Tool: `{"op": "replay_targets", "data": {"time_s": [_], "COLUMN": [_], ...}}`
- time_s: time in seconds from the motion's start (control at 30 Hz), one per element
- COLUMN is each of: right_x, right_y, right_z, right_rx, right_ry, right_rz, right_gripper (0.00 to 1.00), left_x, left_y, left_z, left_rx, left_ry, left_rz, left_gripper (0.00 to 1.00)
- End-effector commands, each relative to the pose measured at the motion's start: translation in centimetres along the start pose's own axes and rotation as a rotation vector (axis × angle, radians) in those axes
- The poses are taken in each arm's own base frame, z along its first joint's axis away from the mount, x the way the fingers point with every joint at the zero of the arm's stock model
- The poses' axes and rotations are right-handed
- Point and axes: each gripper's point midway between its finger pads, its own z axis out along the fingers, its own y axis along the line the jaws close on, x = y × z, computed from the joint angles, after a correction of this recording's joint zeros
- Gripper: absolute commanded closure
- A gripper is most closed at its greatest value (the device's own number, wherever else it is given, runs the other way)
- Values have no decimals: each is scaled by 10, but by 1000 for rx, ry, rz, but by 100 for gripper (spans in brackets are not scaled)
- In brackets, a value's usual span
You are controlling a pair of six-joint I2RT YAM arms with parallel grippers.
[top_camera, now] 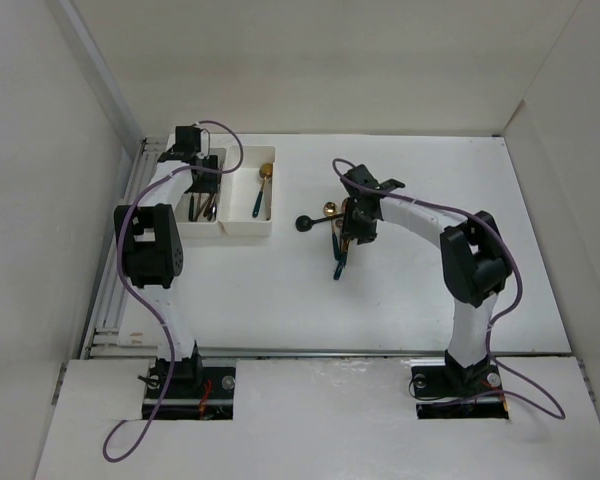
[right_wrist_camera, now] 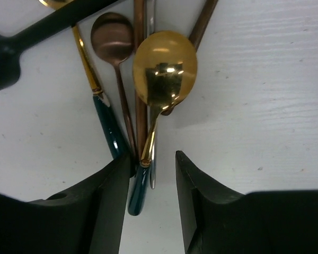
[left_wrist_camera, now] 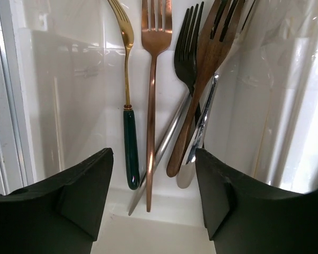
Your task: Sort the eating utensils into containers
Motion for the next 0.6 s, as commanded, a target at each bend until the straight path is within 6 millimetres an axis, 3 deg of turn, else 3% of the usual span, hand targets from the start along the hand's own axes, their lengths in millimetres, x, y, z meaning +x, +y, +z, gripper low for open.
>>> {"op": "replay_targets", "data": {"time_s": [0.0, 0.1, 0.23, 0.37, 0.47, 0.57], "right_x": [11, 31, 50, 59, 70, 77], "right_y": [8, 13, 10, 5, 7, 6], "right_z": [-2, -2, 2, 9, 16, 28], "right_rx": [10, 21, 44, 48, 33, 44], "right_ry": [-4, 29, 64, 83, 109, 133], "right_rz": [-23, -54, -43, -25, -33, -26], "right_gripper": [55, 52, 52, 63, 63, 74], "left_x": [-31, -36, -46, -48, -51, -48], "left_y": [4, 8, 14, 11, 15, 15], "left_z": [-27, -31, -55, -71, -77, -77], "left_rx": [1, 4, 8, 40, 43, 44], "left_ry": [-86, -93, -130, -136, -142, -133], "left_rz": [-20, -29, -40, -29, -36, -35], "left_gripper": [40, 38, 37, 37, 37, 37]}}
